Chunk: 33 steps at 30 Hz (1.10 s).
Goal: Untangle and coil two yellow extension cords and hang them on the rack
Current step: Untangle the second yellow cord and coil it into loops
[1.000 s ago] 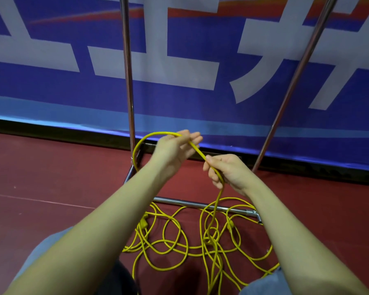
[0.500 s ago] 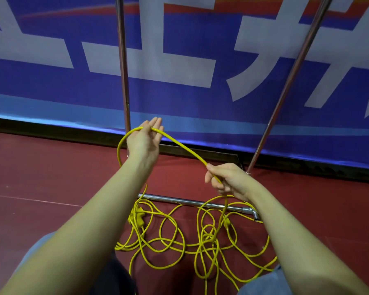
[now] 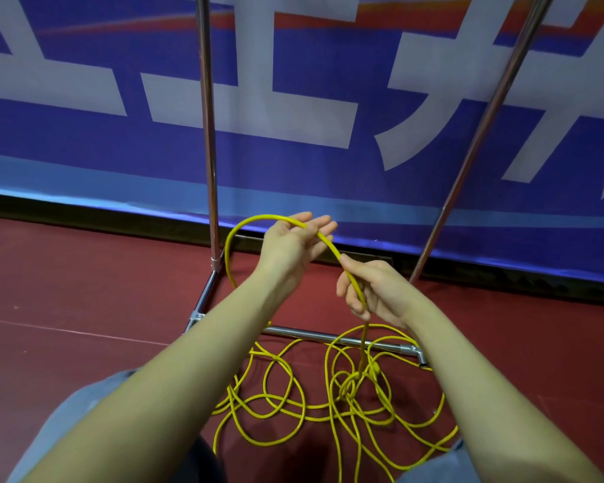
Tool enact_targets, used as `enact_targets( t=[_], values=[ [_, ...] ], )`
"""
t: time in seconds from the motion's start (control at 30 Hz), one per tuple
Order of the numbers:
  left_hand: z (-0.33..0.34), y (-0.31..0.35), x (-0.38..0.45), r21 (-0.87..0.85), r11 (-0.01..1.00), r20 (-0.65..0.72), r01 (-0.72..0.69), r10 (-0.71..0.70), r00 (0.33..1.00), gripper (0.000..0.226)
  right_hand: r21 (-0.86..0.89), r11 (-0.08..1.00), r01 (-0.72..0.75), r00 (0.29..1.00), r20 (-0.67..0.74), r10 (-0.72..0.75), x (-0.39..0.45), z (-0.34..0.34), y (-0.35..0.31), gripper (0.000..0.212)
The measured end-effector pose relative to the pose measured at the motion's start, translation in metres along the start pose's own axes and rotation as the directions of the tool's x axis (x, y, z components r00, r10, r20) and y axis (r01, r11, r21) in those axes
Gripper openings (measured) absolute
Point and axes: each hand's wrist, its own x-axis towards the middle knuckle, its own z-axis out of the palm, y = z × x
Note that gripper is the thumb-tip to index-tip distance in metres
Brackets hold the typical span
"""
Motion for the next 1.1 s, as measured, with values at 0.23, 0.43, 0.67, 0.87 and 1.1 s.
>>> enact_targets(
  t=[0.23,0.43,0.67,0.87,1.1],
  values=[
    [-0.026,0.026,0.026,-0.161,0.981,-0.256,-0.109,0.066,0.965,0.037,-0.028,1.000,-0.013,0.994,0.107,0.015,-0.001,-0.014,0.007,0.040],
    [-0.019,0.021,0.022,-0.169,0.978,-0.242,-0.126,0.083,0.967,0.024,-0.052,0.999,-0.002,1.000,-0.023,0.001,0.007,-0.011,0.019,0.036],
    [0.006,-0.012,0.000,0.018,1.000,-0.089,-0.003,0.005,0.996,0.011,0.144,0.989,0.025,1.000,-0.008,-0.024,0.011,0.002,0.005,0.035],
    [-0.013,0.012,0.025,-0.106,0.975,-0.272,-0.195,0.160,0.949,0.016,0.095,0.995,-0.029,0.995,0.101,0.020,0.007,0.001,0.006,0.041],
    [-0.037,0.006,0.033,-0.193,0.966,-0.386,-0.171,0.085,0.919,0.014,-0.001,1.000,-0.019,0.996,0.092,0.019,0.005,-0.008,0.015,0.029]
  ],
)
